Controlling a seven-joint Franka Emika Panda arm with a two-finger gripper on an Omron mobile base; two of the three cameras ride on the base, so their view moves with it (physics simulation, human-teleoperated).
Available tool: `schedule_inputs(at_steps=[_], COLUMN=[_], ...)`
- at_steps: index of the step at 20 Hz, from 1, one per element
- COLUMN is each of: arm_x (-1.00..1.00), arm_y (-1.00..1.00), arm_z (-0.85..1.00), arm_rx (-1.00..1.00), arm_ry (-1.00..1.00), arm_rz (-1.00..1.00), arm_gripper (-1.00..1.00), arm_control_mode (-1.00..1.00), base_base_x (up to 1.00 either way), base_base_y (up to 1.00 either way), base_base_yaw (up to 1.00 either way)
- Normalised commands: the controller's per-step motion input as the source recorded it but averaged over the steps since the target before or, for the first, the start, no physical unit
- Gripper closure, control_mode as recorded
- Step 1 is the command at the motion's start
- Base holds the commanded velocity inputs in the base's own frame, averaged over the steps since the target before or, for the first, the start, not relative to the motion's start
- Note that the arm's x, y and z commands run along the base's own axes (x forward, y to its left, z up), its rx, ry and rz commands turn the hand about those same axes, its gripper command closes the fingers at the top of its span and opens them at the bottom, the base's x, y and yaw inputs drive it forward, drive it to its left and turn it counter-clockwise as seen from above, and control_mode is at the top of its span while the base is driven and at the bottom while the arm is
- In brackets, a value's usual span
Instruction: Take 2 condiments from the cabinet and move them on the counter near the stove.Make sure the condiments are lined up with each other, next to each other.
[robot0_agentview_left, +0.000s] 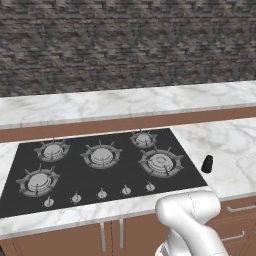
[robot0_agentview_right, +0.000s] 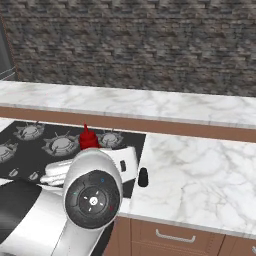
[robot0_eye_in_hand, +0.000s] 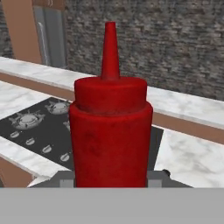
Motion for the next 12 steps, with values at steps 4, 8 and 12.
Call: schedule_inputs(at_steps=[4, 8, 12], arm_x=[0.01, 0.00, 0.04], arm_y=[-0.20, -0.15, -0.04], arm_z=[-0.30, -0.32, -0.29], arm_rx=[0.01, 0.00, 0.00], arm_ry=[-0.05, -0.09, -0.07], arm_rz=[0.09, 0.10, 0.09], arm_gripper=[1.00, 1.00, 1.00], arm_control_mode=[-1.00, -1.00, -1.00], base_base_x=[0.00, 0.00, 0.00], base_base_y=[0.00, 0.00, 0.00], base_base_yaw=[0.00, 0.00, 0.00])
